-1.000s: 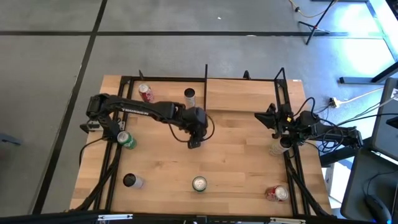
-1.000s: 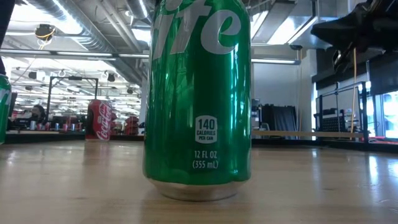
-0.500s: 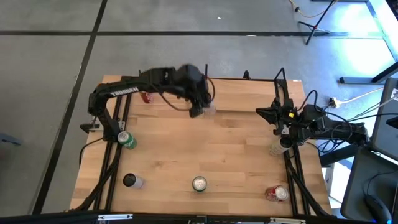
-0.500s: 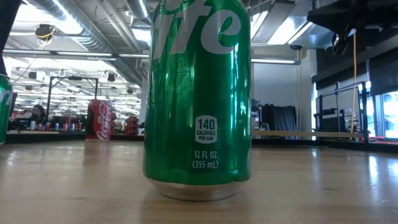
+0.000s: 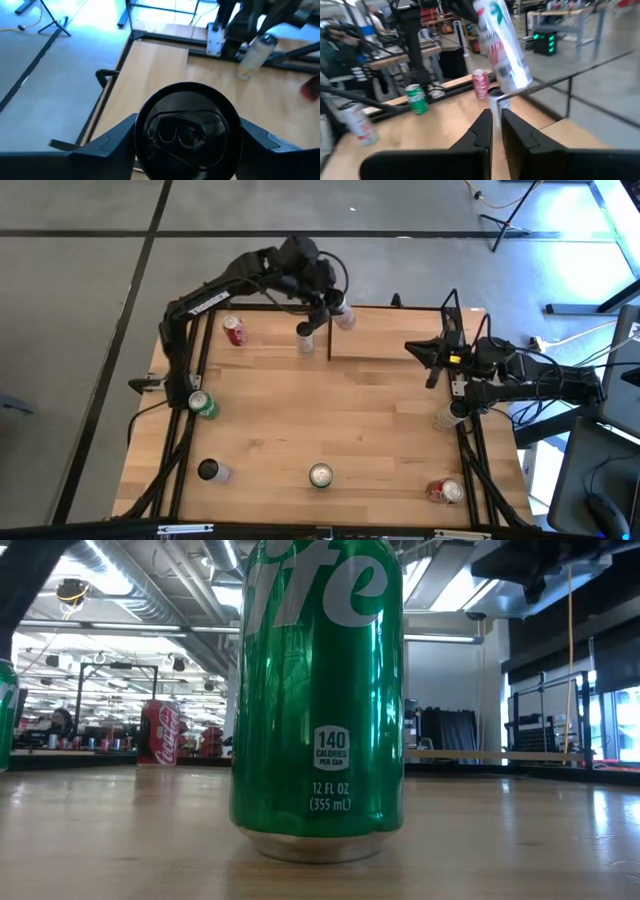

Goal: Place canned beverage on shelf
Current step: Put the top white-pink soda can on the shelf

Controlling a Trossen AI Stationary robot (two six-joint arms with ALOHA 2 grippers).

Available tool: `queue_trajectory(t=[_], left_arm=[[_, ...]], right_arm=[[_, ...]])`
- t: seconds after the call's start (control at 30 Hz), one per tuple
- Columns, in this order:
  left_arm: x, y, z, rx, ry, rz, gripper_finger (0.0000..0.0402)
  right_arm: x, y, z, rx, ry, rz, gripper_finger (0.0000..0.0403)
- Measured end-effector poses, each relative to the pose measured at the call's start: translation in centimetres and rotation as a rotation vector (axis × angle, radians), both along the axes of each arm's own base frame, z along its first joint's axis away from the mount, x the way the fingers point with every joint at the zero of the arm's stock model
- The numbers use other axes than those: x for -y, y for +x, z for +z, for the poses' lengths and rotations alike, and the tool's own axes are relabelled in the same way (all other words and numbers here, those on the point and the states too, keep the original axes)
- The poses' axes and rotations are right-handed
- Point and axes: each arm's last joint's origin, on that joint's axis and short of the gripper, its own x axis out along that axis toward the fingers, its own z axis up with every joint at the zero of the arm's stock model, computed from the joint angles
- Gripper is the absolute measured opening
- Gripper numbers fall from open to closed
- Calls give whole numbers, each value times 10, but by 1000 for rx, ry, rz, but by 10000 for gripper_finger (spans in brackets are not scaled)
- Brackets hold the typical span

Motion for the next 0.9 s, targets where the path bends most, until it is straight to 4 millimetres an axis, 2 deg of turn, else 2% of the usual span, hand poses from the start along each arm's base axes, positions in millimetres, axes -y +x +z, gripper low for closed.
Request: queue_trajectory(t=[0.17, 0.37, 0.7, 0.9], left_arm=[[-23, 13, -14, -54, 2, 12, 228], [-45, 26, -43, -108, -31, 39, 228], [-56, 52, -85, -190, -35, 38, 230], [-57, 53, -86, -197, 1, 33, 232]], right_arm=[[9, 1, 13, -40, -40, -116, 28], [25, 0, 6, -145, 24, -218, 28], [45, 5, -12, -302, 110, -298, 28], [47, 10, -17, -337, 119, -299, 28]])
